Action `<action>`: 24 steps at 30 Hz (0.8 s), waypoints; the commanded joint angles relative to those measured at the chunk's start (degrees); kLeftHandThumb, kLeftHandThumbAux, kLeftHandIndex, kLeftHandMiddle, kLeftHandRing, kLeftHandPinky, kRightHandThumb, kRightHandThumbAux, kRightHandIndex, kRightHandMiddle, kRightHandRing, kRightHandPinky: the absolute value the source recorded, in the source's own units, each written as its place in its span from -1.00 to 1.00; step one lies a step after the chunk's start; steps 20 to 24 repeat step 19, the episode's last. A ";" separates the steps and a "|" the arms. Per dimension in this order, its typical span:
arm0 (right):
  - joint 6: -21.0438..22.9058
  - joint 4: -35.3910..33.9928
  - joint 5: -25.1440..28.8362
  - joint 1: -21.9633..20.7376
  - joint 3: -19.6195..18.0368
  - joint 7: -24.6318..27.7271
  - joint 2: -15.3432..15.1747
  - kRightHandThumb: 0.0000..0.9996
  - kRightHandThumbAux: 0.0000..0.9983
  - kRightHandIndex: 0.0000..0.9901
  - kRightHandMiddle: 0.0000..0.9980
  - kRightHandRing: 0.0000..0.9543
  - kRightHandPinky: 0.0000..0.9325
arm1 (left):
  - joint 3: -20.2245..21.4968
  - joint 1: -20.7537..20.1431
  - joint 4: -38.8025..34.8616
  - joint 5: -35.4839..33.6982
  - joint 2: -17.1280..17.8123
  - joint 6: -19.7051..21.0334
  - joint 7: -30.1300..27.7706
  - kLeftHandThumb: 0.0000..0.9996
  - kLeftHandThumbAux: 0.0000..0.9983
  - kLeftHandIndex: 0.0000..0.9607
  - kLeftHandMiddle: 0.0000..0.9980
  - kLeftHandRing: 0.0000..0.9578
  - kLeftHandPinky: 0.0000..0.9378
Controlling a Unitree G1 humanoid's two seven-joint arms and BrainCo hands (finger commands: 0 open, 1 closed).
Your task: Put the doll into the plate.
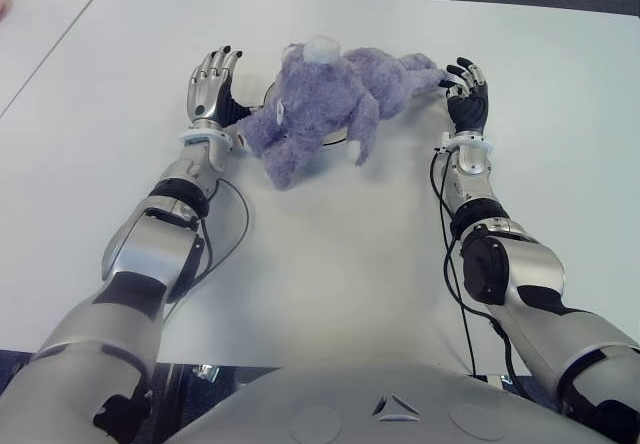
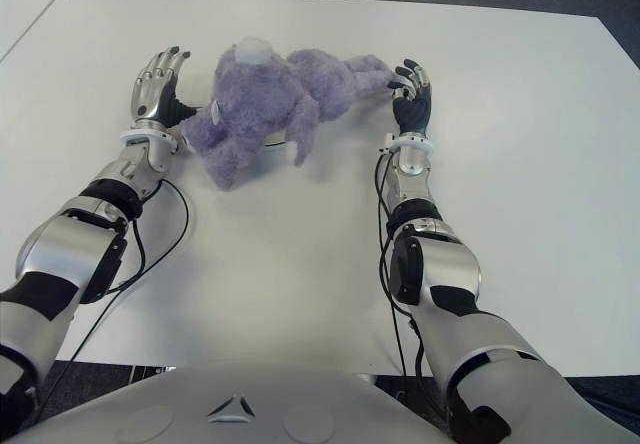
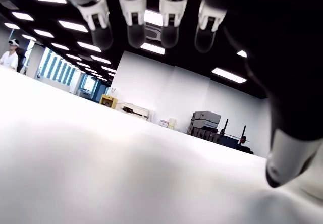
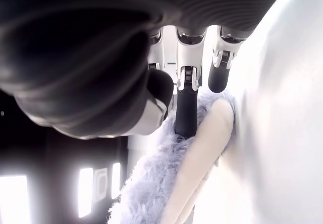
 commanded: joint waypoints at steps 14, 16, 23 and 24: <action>5.71 8.50 2.25 15.68 -0.97 0.26 4.90 0.93 0.77 -0.67 -0.54 -0.39 -0.74 | -2.47 11.75 5.45 -1.18 -10.12 3.51 -10.27 -1.00 0.39 -0.86 -0.84 -0.80 -0.81; 5.69 8.49 2.24 15.71 -0.96 0.19 4.91 0.93 0.77 -0.67 -0.54 -0.39 -0.74 | -2.22 11.89 5.51 -1.63 -10.59 3.63 -11.14 -1.00 0.41 -0.85 -0.82 -0.80 -0.74; 5.59 8.47 2.29 15.76 -0.99 0.25 4.93 0.94 0.76 -0.66 -0.55 -0.38 -0.73 | -2.09 12.18 5.58 -2.07 -11.21 3.87 -11.80 -1.00 0.43 -0.84 -0.81 -0.78 -0.69; 5.59 8.47 2.29 15.76 -0.99 0.25 4.93 0.94 0.76 -0.66 -0.55 -0.38 -0.73 | -2.09 12.18 5.58 -2.07 -11.21 3.87 -11.80 -1.00 0.43 -0.84 -0.81 -0.78 -0.69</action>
